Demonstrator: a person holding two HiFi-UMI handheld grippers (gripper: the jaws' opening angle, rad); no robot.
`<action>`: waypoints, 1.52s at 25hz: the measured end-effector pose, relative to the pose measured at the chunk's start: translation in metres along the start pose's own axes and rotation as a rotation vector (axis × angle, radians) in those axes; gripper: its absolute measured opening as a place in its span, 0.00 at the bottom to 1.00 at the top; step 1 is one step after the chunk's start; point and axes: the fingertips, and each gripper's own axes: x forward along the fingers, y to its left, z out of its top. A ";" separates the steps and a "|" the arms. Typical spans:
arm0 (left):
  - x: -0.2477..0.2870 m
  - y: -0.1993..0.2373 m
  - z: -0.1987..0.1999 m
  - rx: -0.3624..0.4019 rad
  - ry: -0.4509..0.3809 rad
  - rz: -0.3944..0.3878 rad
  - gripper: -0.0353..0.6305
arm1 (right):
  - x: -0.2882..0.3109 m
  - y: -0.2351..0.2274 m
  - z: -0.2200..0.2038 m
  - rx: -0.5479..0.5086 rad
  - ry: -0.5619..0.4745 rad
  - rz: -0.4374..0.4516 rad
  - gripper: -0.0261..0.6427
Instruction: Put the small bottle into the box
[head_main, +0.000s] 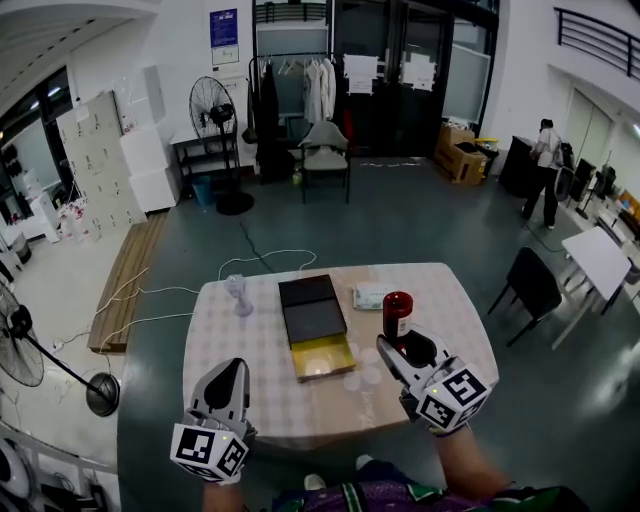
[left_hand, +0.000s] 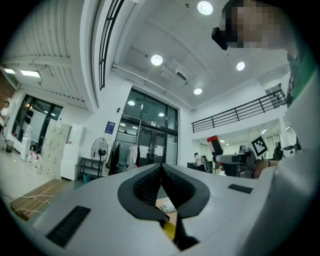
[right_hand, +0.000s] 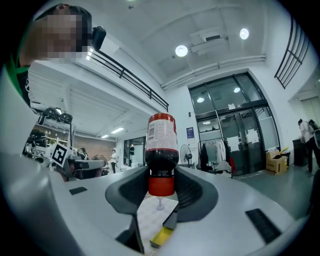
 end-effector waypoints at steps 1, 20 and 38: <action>0.004 0.001 -0.001 0.000 0.002 0.004 0.09 | 0.005 -0.004 -0.002 0.004 0.005 0.005 0.27; 0.073 0.000 -0.041 -0.050 0.067 0.158 0.09 | 0.117 -0.049 -0.102 -0.009 0.263 0.271 0.27; 0.053 0.023 -0.063 -0.039 0.129 0.387 0.09 | 0.154 -0.058 -0.296 -0.153 0.663 0.506 0.27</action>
